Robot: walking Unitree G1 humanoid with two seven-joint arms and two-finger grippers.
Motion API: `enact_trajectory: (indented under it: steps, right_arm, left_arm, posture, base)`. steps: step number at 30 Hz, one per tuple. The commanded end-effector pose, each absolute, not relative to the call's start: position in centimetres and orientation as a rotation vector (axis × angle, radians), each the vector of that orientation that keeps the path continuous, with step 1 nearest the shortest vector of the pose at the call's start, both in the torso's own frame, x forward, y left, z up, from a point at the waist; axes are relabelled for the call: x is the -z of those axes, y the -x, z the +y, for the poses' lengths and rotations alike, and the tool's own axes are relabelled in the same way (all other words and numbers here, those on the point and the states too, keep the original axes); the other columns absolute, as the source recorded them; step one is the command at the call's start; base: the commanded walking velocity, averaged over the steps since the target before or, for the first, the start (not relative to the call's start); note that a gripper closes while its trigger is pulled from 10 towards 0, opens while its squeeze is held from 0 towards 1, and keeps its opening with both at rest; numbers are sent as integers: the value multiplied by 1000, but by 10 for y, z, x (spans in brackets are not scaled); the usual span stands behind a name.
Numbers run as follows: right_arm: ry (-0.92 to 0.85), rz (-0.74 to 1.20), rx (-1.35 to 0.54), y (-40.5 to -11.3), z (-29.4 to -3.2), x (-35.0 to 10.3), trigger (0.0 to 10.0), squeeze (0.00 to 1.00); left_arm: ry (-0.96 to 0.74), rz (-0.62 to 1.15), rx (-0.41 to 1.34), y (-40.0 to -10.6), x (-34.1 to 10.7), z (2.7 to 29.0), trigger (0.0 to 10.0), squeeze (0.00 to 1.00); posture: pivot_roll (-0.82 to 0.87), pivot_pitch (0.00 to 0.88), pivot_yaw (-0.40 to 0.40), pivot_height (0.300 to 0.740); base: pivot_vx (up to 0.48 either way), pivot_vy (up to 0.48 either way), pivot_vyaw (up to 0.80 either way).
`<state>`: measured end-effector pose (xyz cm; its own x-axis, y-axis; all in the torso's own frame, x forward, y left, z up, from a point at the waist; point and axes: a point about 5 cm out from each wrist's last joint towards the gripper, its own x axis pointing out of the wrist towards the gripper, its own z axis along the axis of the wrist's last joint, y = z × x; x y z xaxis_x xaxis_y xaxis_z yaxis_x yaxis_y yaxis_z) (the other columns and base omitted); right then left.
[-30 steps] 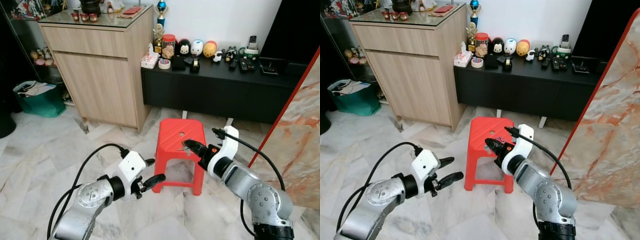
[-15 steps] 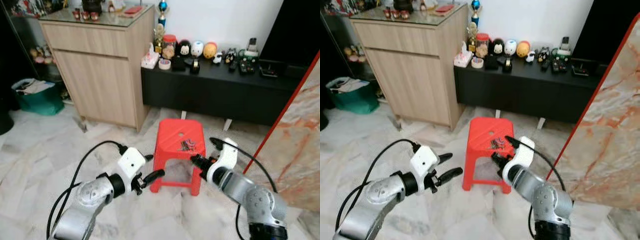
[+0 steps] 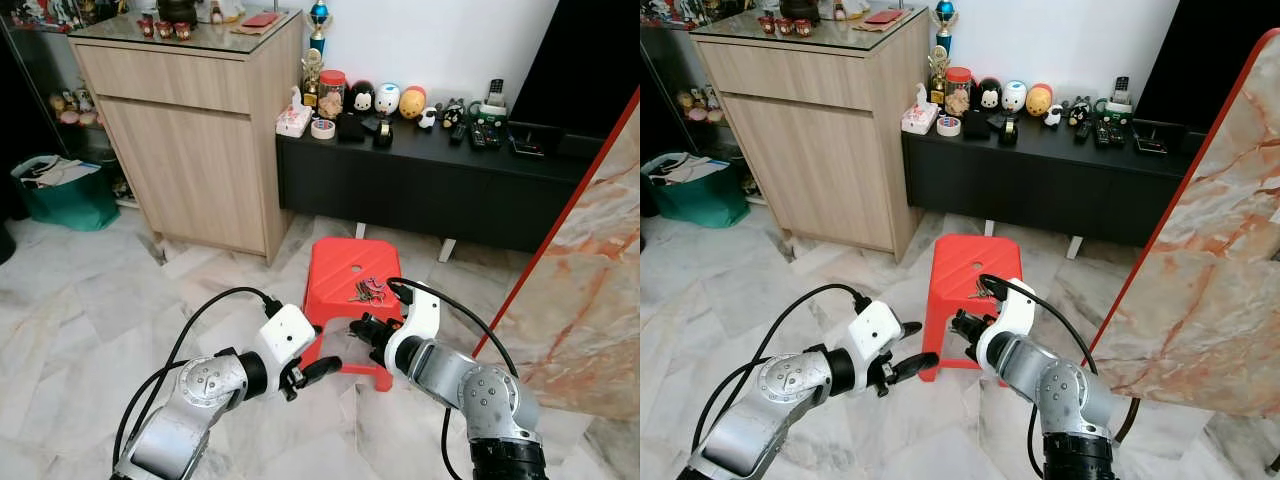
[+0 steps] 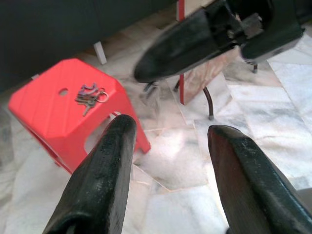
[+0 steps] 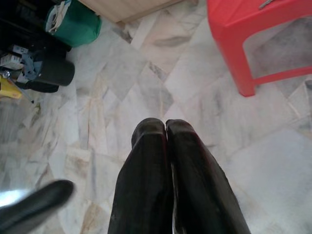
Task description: Hang keys on a hook
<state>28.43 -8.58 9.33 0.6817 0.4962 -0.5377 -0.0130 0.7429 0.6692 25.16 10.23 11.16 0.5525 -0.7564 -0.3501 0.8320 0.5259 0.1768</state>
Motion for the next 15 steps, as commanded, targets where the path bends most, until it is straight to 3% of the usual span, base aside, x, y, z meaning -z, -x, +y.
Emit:
enact_trajectory:
  steps: [1, 15]
  right_arm:
    - [-727, 758, -369, -286, -67, -105, 10000, 0]
    - [-733, 740, -465, -281, -53, -116, 10000, 0]
  left_arm:
    - [-368, 251, 982, -252, -111, 98, 10000, 0]
    - [-423, 328, 910, -267, -106, 98, 10000, 0]
  posture:
    - [77, 0, -71, 740]
    - [70, 0, -68, 740]
  base:
    - [0, 0, 0]
    - [0, 0, 0]
